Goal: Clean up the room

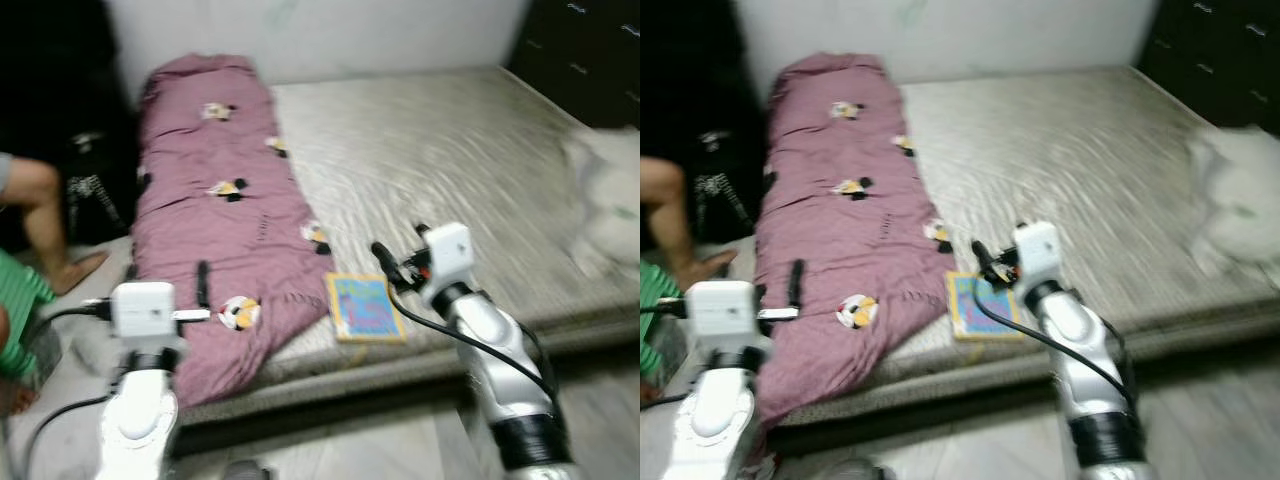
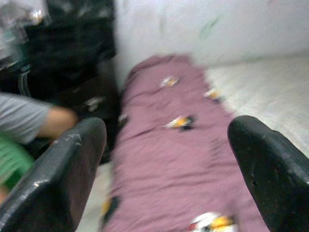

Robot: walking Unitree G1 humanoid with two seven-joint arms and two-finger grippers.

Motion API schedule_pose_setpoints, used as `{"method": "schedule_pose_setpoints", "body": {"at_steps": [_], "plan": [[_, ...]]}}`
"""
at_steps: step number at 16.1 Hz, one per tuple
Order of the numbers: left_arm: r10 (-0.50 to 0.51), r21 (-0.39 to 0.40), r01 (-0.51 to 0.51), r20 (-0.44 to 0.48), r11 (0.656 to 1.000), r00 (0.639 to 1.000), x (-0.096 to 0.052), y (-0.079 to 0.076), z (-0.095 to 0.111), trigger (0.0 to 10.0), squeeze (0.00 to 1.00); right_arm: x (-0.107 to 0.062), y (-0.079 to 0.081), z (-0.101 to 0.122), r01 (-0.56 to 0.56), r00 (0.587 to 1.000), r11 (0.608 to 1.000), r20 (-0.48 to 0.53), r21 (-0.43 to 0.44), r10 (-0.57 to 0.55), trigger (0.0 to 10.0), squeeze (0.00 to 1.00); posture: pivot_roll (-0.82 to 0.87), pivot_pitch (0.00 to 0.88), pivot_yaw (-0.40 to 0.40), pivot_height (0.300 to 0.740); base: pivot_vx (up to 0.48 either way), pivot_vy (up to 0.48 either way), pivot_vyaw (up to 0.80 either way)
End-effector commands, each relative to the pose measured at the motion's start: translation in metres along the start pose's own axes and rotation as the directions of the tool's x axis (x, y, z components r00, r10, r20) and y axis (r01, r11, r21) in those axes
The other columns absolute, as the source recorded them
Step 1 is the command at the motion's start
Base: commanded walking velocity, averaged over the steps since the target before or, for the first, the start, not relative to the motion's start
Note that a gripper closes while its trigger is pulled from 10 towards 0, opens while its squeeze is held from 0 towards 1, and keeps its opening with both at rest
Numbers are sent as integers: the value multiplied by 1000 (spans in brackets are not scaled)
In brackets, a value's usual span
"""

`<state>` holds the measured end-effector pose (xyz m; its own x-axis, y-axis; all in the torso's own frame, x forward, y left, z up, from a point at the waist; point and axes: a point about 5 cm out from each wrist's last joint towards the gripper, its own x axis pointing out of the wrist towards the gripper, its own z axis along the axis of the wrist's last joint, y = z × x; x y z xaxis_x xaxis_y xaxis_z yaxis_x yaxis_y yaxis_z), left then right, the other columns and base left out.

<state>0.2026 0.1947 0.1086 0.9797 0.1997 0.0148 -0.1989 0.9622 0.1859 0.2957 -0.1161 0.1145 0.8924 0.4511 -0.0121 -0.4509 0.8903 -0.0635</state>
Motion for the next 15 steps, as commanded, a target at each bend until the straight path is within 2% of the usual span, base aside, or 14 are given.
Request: {"method": "schedule_pose_setpoints", "body": {"at_steps": [1, 4, 15], "plan": [[-24, -19, 24, 21, 1000, 999, 2, -7, 5, 10000, 0, -5, -8, 0, 18, 1000, 1000, -6, -25, -18, 10000, 0, -15, 0, -39, 740, 322, 0, 0], [2, -9, -2, 7, 1000, 1000, 3, -7, 3, 10000, 0, -5, -6, 0, 10, 1000, 1000, -6, -27, -10, 10000, 0, -12, 0, -39, 740, 95, 0, 0], [-2, 3, 2, 12, 1000, 1000, 2, -10, 4, 10000, 0, -5, -6, -1, 1, 1000, 999, -7, -42, -2, 10000, 0, -5, 0, -51, 740, 0, 0, 800]]}}
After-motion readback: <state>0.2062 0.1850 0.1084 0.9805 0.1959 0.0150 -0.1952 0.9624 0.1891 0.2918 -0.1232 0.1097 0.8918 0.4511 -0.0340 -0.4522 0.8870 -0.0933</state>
